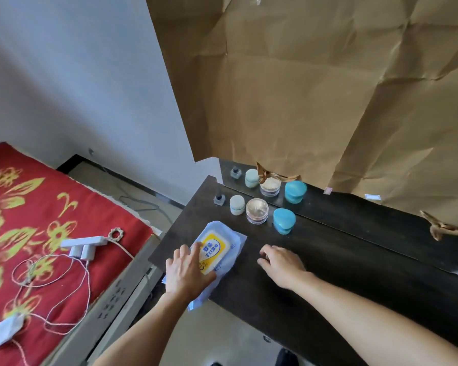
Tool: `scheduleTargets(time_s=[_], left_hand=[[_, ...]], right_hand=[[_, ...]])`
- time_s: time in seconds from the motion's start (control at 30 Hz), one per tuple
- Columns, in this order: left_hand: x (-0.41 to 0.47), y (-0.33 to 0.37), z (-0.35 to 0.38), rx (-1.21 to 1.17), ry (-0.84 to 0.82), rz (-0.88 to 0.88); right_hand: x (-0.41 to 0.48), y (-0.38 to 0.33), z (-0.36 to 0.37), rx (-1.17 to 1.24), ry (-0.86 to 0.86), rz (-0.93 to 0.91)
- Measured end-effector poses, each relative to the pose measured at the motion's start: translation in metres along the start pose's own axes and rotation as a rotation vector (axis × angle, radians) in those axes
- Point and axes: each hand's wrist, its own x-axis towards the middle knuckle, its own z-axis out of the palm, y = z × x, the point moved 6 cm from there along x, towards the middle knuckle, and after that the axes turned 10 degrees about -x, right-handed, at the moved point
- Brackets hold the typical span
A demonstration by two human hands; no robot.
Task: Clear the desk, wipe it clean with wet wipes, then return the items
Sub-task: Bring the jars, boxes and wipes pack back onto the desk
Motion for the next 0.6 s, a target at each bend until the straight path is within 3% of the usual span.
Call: scheduleTargets(time_s=[0.37, 0.5, 0.6], left_hand=[[0.11, -0.041, 0.014, 0.006, -0.079, 0.073], [0.13, -0.053, 0.02, 0.039, -0.108, 0.149], [0.134, -0.048, 0.02, 0.078, -0.081, 0.314]], right_hand=[[0.052, -0.02, 0.029, 0.003, 0.073, 0.236], [0.057, -0.03, 0.036, -0.058, 0.114, 0.328], [0.055, -0.035, 0.041, -0.075, 0.104, 0.38]])
